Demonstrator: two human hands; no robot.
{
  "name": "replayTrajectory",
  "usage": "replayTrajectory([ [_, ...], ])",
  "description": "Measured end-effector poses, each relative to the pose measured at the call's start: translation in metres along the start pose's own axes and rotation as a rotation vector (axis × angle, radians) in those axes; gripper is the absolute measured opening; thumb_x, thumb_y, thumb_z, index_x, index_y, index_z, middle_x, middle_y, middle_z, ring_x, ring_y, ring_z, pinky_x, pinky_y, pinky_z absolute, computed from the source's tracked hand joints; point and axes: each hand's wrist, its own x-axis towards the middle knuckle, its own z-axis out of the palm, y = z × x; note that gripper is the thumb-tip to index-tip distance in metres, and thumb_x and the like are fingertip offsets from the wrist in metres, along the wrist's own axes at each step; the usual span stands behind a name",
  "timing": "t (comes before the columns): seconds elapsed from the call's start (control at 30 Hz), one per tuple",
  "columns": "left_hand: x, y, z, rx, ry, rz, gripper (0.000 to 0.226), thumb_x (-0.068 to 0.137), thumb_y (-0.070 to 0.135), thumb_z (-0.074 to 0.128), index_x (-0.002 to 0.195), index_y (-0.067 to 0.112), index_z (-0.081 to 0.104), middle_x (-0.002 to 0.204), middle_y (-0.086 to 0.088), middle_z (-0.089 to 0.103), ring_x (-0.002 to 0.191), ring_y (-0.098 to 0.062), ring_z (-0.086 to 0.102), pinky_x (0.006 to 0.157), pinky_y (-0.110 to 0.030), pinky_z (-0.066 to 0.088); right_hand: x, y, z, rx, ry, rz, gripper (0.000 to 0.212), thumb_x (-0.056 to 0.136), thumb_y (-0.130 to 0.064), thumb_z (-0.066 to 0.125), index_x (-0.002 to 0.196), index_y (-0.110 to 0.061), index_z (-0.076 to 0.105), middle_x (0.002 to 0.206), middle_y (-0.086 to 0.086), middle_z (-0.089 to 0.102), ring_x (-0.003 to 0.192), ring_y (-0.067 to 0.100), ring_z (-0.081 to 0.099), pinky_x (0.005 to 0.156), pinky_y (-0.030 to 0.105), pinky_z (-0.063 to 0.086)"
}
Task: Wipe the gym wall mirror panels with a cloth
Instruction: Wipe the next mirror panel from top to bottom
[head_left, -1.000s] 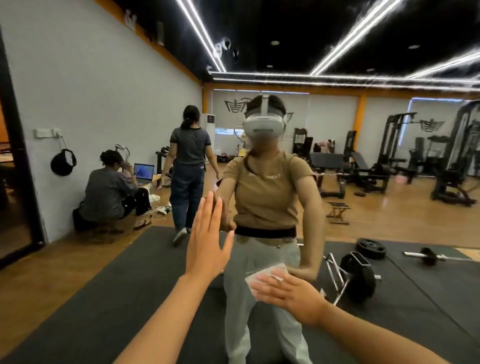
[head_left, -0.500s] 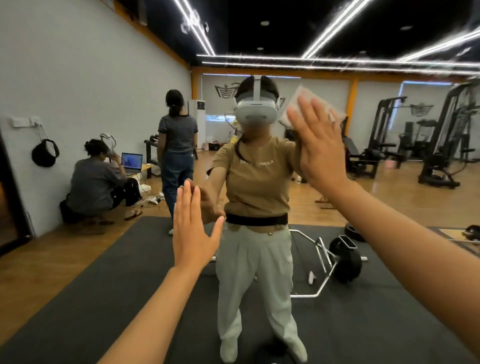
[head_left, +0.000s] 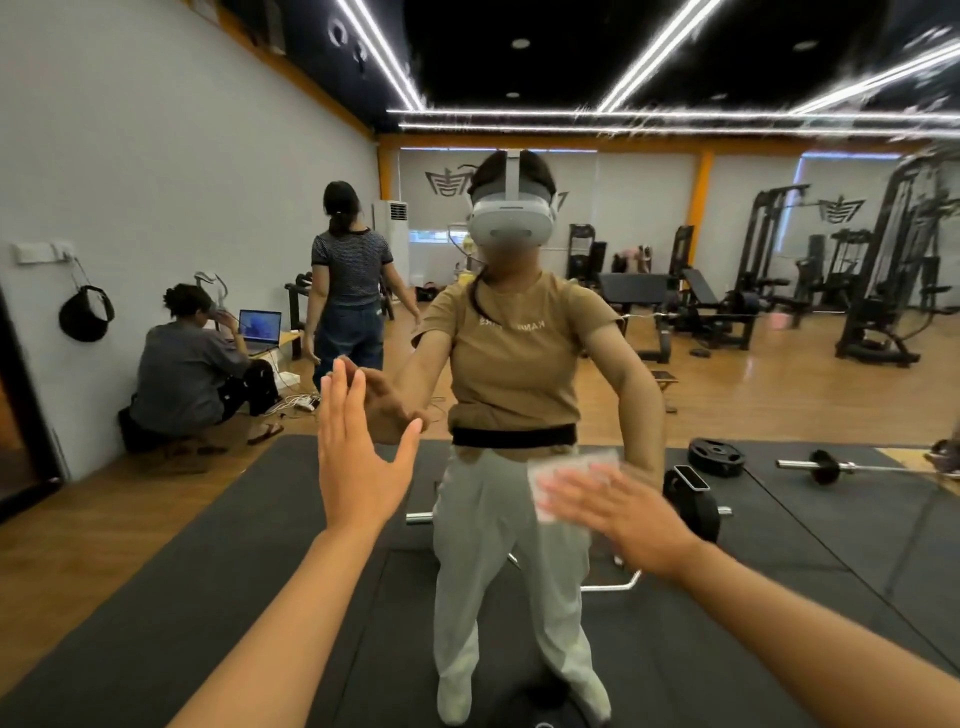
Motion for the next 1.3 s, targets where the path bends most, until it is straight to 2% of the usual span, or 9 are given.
replayTrajectory([
  [0.13, -0.001, 0.003, 0.004, 0.052, -0.001, -0.016, 0.091, 0.089, 0.047, 0.065, 0.158, 0.013, 0.016, 0.166, 0.006, -0.004, 0.152, -0.009, -0.009, 0.123, -0.046, 0.016, 0.067, 0.090, -0.082, 0.096, 0.313, 0.339, 0.075, 0.084, 0.004, 0.048, 0.152, -0.022, 0.031, 0.159, 0.009, 0.031, 0.148, 0.026, 0.023, 0.114, 0.051, 0.026],
  [0.27, -0.002, 0.004, 0.004, 0.115, -0.020, -0.018, 0.096, 0.088, 0.049, 0.066, 0.159, 0.016, 0.010, 0.166, 0.008, -0.009, 0.149, -0.004, -0.015, 0.124, -0.044, 0.012, 0.100, 0.149, -0.137, 0.063, 0.534, 0.533, 0.057, 0.097, 0.000, 0.052, 0.149, -0.017, 0.039, 0.160, 0.012, 0.028, 0.149, 0.028, 0.018, 0.120, 0.045, 0.013],
  [0.37, -0.001, 0.006, 0.003, 0.124, -0.025, -0.036, 0.097, 0.088, 0.050, 0.066, 0.159, 0.016, 0.010, 0.166, 0.008, -0.008, 0.151, -0.007, -0.012, 0.123, -0.044, 0.013, 0.080, 0.130, -0.116, 0.095, 0.561, 0.527, 0.057, 0.096, 0.001, 0.050, 0.149, -0.013, 0.039, 0.161, 0.011, 0.025, 0.151, 0.028, 0.015, 0.122, 0.044, 0.008],
  [0.47, -0.002, 0.007, 0.001, 0.121, -0.036, -0.043, 0.097, 0.087, 0.051, 0.065, 0.159, 0.017, 0.010, 0.166, 0.009, -0.008, 0.152, -0.010, -0.011, 0.123, -0.044, 0.013, 0.020, 0.072, -0.059, 0.146, 0.424, 0.447, 0.062, 0.092, -0.002, 0.042, 0.152, -0.017, 0.034, 0.163, 0.003, 0.020, 0.152, 0.025, 0.012, 0.123, 0.042, 0.004],
  [0.63, -0.001, 0.010, -0.005, 0.119, -0.057, -0.061, 0.095, 0.087, 0.053, 0.064, 0.159, 0.021, 0.012, 0.160, 0.022, -0.013, 0.148, -0.002, -0.011, 0.121, -0.039, 0.016, -0.111, -0.015, 0.017, 0.012, -0.038, 0.247, 0.095, 0.069, -0.007, 0.037, 0.159, -0.024, 0.012, 0.164, -0.005, 0.014, 0.152, 0.016, 0.008, 0.122, 0.033, 0.006],
  [0.77, -0.001, 0.010, -0.006, 0.117, -0.056, -0.066, 0.094, 0.087, 0.052, 0.066, 0.159, 0.021, 0.013, 0.164, 0.017, -0.008, 0.149, -0.002, -0.009, 0.121, -0.040, 0.019, -0.121, -0.008, 0.015, 0.051, -0.108, 0.312, 0.098, 0.067, -0.004, 0.039, 0.159, -0.026, 0.011, 0.165, -0.007, 0.011, 0.152, 0.014, 0.008, 0.123, 0.031, 0.004],
  [0.9, -0.001, 0.014, -0.001, 0.089, -0.030, -0.080, 0.094, 0.086, 0.048, 0.068, 0.158, 0.018, 0.015, 0.165, 0.012, -0.004, 0.147, 0.000, -0.012, 0.120, -0.040, 0.018, -0.056, 0.057, -0.033, 0.173, 0.198, 0.490, 0.082, 0.082, -0.004, 0.047, 0.157, -0.025, 0.021, 0.165, 0.000, 0.011, 0.153, 0.018, 0.009, 0.122, 0.032, 0.004],
  [1.07, -0.001, 0.015, 0.002, 0.083, -0.014, -0.098, 0.092, 0.087, 0.045, 0.069, 0.157, 0.017, 0.018, 0.166, 0.011, -0.002, 0.150, -0.004, -0.009, 0.119, -0.040, 0.018, 0.037, 0.159, -0.135, 0.230, 0.577, 0.862, 0.054, 0.101, -0.011, 0.033, 0.154, -0.022, 0.030, 0.164, 0.006, 0.014, 0.151, 0.024, 0.013, 0.118, 0.043, 0.021],
  [1.3, -0.001, 0.019, 0.000, 0.091, -0.026, -0.120, 0.092, 0.087, 0.044, 0.070, 0.158, 0.018, 0.017, 0.165, 0.013, -0.004, 0.150, -0.004, -0.008, 0.118, -0.039, 0.019, 0.009, 0.131, -0.091, 0.213, 0.673, 0.919, 0.051, 0.105, -0.015, 0.031, 0.155, -0.018, 0.025, 0.164, 0.015, 0.013, 0.152, 0.026, 0.008, 0.120, 0.033, 0.006],
])
